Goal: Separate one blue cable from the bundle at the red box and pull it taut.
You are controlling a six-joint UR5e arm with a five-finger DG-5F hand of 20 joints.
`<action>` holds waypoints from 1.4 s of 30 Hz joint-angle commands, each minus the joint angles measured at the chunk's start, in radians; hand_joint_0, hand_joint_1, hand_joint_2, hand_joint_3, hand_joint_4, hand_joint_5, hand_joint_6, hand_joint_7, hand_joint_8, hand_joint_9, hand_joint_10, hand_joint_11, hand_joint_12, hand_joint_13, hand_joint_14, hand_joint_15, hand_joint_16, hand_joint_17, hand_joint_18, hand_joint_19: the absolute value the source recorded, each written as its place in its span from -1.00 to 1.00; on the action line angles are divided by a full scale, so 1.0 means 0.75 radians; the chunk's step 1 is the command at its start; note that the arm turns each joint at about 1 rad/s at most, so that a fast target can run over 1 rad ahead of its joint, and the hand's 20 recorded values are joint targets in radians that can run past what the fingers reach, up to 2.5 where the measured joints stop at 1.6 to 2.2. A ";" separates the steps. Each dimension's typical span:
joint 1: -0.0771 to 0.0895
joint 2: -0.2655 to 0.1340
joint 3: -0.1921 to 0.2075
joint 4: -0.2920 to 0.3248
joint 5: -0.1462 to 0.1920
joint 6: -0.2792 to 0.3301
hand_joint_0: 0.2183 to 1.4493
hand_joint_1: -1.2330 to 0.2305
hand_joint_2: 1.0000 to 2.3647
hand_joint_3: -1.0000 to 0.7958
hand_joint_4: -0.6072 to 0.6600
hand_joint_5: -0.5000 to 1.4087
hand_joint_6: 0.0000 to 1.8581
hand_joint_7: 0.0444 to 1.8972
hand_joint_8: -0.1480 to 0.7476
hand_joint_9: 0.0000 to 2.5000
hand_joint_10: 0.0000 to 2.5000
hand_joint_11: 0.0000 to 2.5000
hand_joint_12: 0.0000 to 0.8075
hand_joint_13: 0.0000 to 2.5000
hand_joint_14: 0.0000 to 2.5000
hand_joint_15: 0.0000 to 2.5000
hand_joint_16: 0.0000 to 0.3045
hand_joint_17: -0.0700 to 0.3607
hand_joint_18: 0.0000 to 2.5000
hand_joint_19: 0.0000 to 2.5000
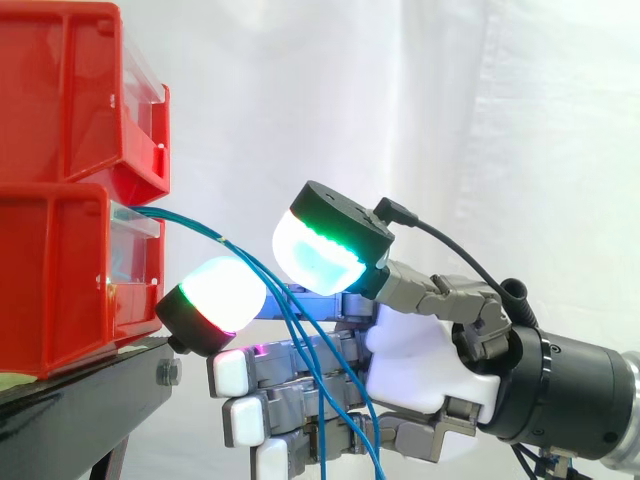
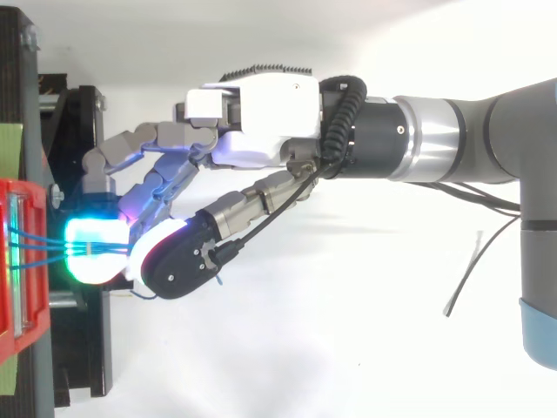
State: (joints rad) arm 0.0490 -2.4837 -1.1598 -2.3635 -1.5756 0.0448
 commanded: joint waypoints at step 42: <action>0.002 -0.002 0.037 -0.043 0.000 -0.033 -0.42 -0.24 -0.98 -0.25 0.31 -0.69 -0.11 0.04 0.18 -0.28 -0.99 -0.33 -0.04 -0.26 -0.99 -0.54 -0.69 -0.18 -0.27 -0.59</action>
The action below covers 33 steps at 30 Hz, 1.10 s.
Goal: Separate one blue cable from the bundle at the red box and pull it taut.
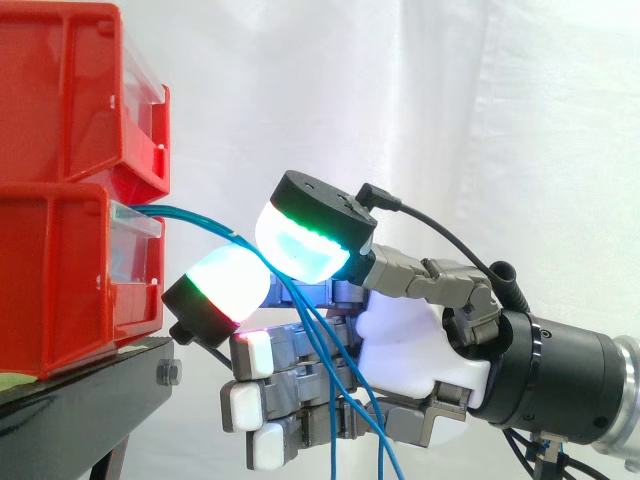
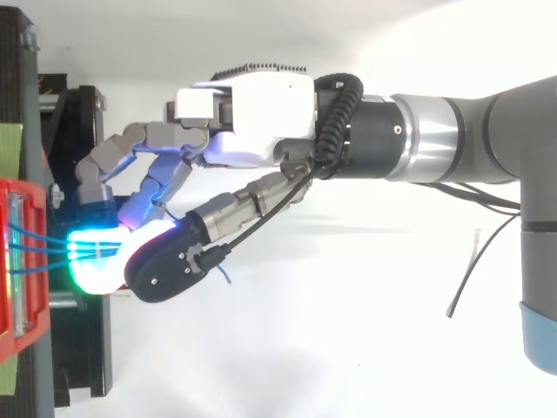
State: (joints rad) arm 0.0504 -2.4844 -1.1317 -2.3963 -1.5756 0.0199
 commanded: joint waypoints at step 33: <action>-0.006 0.001 0.008 0.011 0.000 -0.029 -0.35 -0.33 -0.97 -0.03 0.22 -0.68 -0.05 0.06 0.19 -0.23 -0.99 -0.22 -0.01 -0.23 -0.98 -0.52 -0.67 -0.15 -0.24 -0.57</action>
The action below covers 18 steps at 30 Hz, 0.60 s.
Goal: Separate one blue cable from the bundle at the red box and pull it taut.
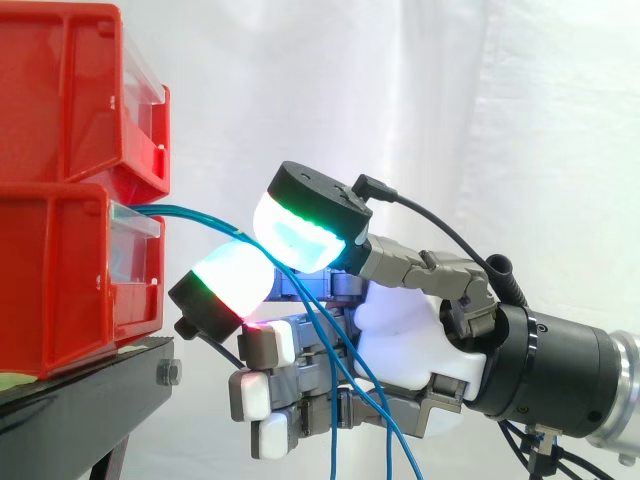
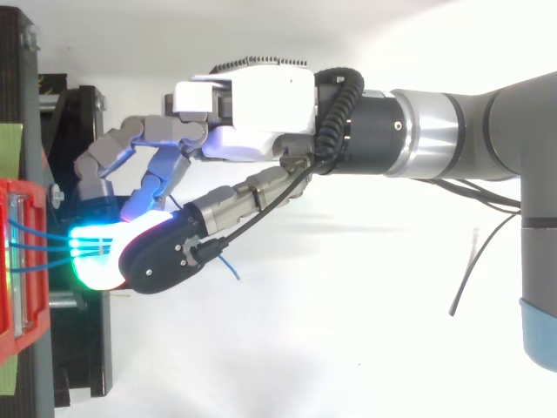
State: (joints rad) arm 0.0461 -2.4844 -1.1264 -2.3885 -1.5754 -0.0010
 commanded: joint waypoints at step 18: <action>0.006 0.001 0.001 0.000 0.002 -0.001 -0.32 -0.34 -0.98 -0.24 0.17 -0.66 -0.05 0.15 0.16 -0.17 -0.98 -0.15 -0.04 -0.21 -0.98 -0.50 -0.69 -0.18 -0.24 -0.54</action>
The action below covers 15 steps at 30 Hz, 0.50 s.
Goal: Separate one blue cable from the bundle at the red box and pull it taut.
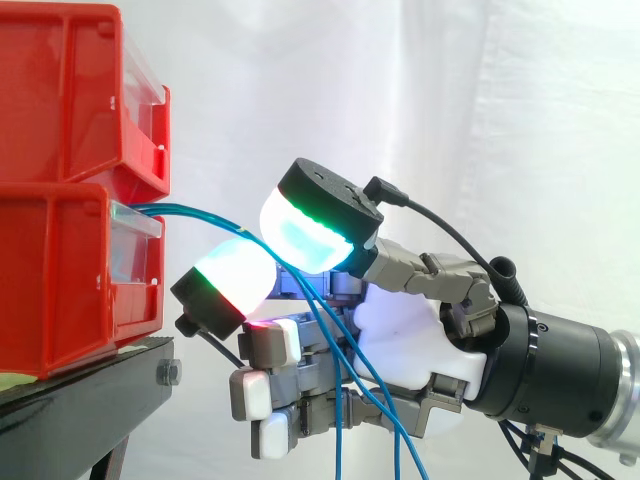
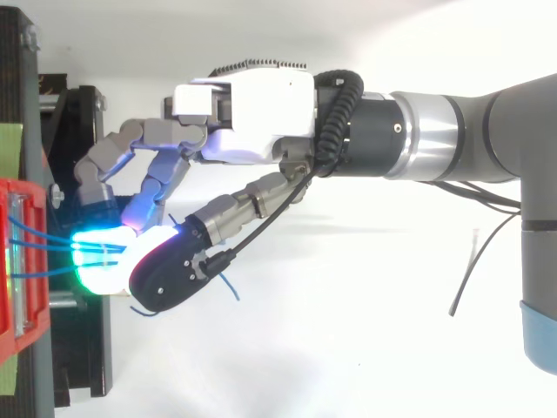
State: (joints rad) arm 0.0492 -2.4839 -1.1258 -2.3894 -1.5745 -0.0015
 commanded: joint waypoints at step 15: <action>0.006 -0.002 0.002 -0.023 0.003 0.002 -0.34 -0.34 -0.97 -0.10 0.15 -0.64 -0.05 0.25 0.13 -0.09 -0.98 -0.02 -0.02 -0.15 -0.98 -0.45 -0.69 -0.19 -0.22 -0.54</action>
State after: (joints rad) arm 0.0519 -2.4841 -1.1247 -2.4010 -1.5735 -0.0009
